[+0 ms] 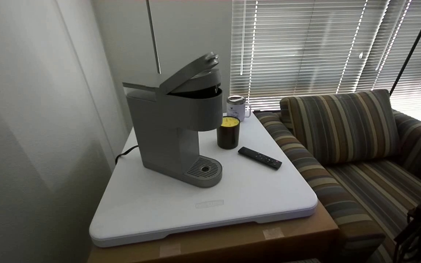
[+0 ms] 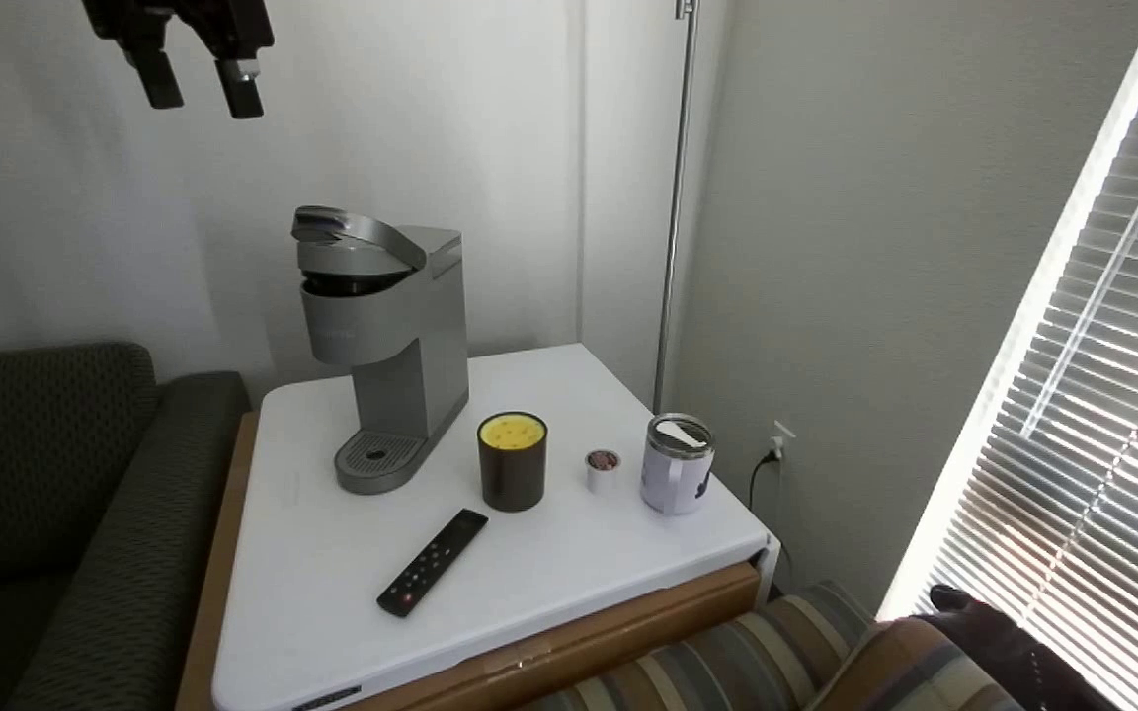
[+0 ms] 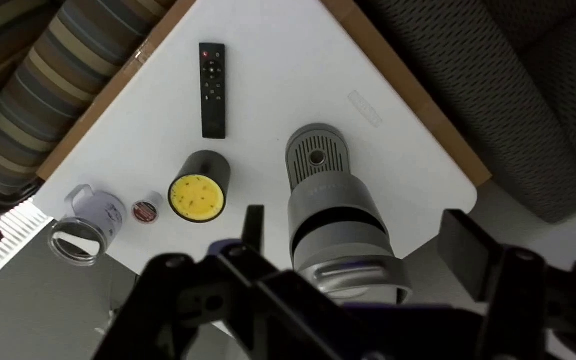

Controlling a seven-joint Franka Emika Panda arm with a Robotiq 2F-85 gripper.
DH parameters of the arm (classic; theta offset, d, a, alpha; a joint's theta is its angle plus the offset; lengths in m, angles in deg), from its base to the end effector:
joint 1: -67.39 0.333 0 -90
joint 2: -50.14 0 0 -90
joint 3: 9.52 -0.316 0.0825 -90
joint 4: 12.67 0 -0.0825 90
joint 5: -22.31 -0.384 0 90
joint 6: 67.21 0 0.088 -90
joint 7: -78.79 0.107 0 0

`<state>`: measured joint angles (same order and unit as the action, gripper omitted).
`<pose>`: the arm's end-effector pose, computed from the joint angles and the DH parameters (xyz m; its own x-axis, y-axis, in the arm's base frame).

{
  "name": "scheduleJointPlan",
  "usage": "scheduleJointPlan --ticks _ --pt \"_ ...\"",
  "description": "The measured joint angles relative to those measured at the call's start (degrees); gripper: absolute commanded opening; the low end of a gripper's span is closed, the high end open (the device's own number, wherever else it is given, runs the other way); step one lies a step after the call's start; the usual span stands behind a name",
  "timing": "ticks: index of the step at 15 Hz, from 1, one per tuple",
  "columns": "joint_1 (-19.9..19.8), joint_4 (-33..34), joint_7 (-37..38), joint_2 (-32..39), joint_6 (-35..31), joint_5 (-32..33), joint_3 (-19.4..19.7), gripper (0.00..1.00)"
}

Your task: Close the lid of the coffee maker and then open it

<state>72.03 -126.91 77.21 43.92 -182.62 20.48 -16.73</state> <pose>0.5273 0.1148 0.5205 0.9675 0.2182 0.1282 0.2217 -0.9750 -0.0132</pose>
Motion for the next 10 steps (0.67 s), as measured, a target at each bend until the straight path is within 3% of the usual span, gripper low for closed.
scheduleJointPlan --ticks 8,10 --pt "2.5 11.9 -7.6 11.6 0.0 0.9 -0.4 0.03" --pt "3.1 14.6 -7.7 14.0 0.1 2.2 -0.5 0.00"
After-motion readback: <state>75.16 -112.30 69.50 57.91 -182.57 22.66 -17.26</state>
